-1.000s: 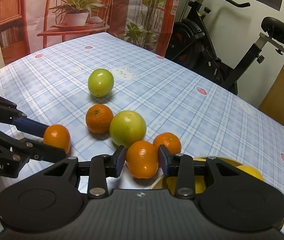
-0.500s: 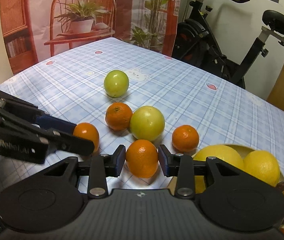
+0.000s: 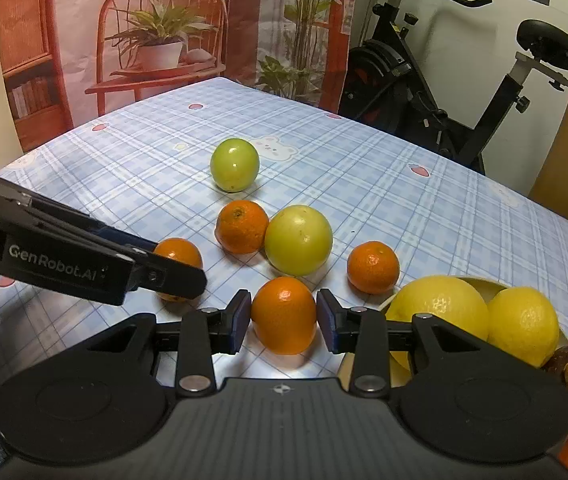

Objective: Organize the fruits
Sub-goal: 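Carry the tangerine onto the beige plate and open the left gripper, then move the left gripper back to another tangerine on the tablecloth, then close the left gripper around the second tangerine, then carry the second tangerine onto the beige plate and open the left gripper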

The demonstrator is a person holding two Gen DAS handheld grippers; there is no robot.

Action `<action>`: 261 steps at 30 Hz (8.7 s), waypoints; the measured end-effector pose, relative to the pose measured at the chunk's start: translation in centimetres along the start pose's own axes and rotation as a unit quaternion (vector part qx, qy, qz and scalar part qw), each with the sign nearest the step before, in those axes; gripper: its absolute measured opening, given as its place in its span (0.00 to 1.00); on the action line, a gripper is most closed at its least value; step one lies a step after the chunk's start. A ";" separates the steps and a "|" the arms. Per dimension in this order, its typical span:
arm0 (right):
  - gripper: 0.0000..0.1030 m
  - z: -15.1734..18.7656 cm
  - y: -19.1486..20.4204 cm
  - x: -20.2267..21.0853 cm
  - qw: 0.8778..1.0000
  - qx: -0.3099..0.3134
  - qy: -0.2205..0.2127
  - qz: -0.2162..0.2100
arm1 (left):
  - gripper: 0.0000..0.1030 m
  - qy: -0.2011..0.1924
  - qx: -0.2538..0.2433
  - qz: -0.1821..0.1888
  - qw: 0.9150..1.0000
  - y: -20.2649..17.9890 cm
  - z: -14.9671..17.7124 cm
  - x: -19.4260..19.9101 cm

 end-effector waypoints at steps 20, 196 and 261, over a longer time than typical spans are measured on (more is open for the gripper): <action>0.37 1.9 -1.4 3.6 0.995 -0.084 -0.041 -0.021 | 0.39 -0.019 -0.020 0.009 1.000 -1.2 0.8 2.0; 0.38 -5.1 -4.6 -4.2 0.996 -0.022 0.064 0.053 | 0.40 -0.032 -0.096 -0.023 0.995 2.2 -3.2 -2.6; 0.37 7.0 -8.3 10.3 0.988 -0.125 -0.078 0.049 | 0.40 0.026 -0.239 0.079 0.967 -13.8 -1.6 -2.8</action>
Point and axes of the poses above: each gripper's, at about its wrist camera, not at the fingertips, and x roughly against the way its jaws point, y to its left, z to its underside, the point moved 5 cm from there along -x, roughly the way its jaws point, and after that the axes turned 13 degrees about -x, right-handed, at the moved point
